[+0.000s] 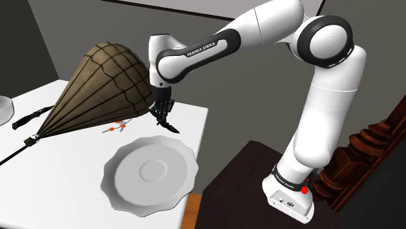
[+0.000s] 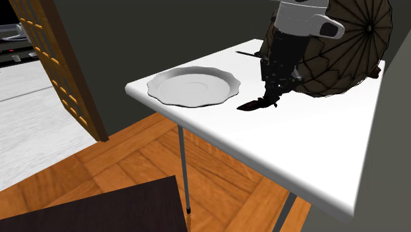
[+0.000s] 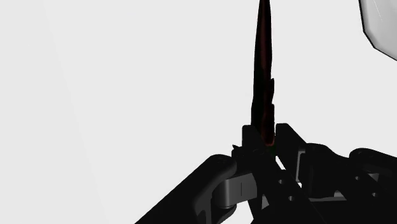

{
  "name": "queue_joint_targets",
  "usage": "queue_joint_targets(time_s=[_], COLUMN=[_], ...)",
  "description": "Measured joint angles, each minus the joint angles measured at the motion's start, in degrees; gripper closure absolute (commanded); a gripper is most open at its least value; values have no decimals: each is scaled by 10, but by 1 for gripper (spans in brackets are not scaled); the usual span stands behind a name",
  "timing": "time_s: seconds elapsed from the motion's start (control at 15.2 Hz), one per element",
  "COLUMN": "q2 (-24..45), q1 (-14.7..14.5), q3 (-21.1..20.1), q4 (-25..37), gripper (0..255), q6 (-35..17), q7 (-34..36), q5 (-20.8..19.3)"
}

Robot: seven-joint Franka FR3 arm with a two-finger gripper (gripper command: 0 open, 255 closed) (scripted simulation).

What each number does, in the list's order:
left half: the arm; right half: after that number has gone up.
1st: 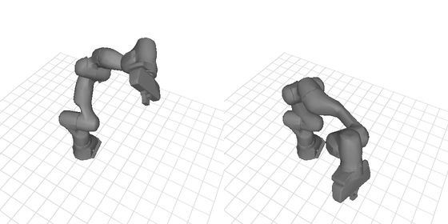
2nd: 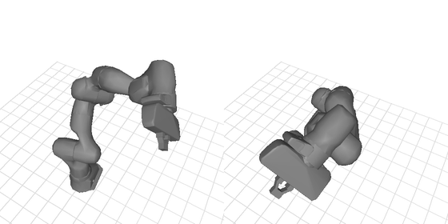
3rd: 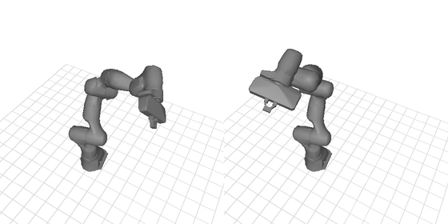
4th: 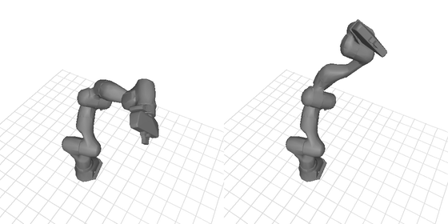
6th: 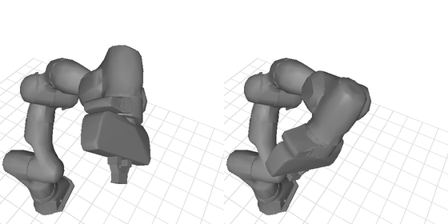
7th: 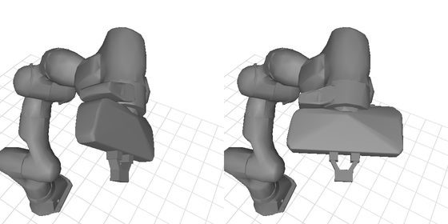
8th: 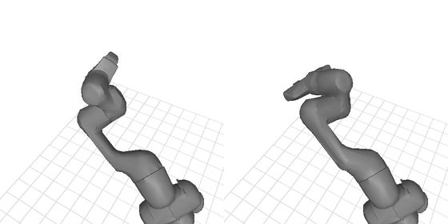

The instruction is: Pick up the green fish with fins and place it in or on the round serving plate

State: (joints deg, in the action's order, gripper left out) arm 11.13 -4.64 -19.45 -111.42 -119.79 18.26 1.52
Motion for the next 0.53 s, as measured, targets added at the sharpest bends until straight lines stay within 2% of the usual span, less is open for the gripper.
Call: queue_joint_targets(time_s=[0.53], q2=[-14], q1=[1], q3=[-2], q4=[25], gripper=[255], q6=[47], q7=[-3], q5=[6])
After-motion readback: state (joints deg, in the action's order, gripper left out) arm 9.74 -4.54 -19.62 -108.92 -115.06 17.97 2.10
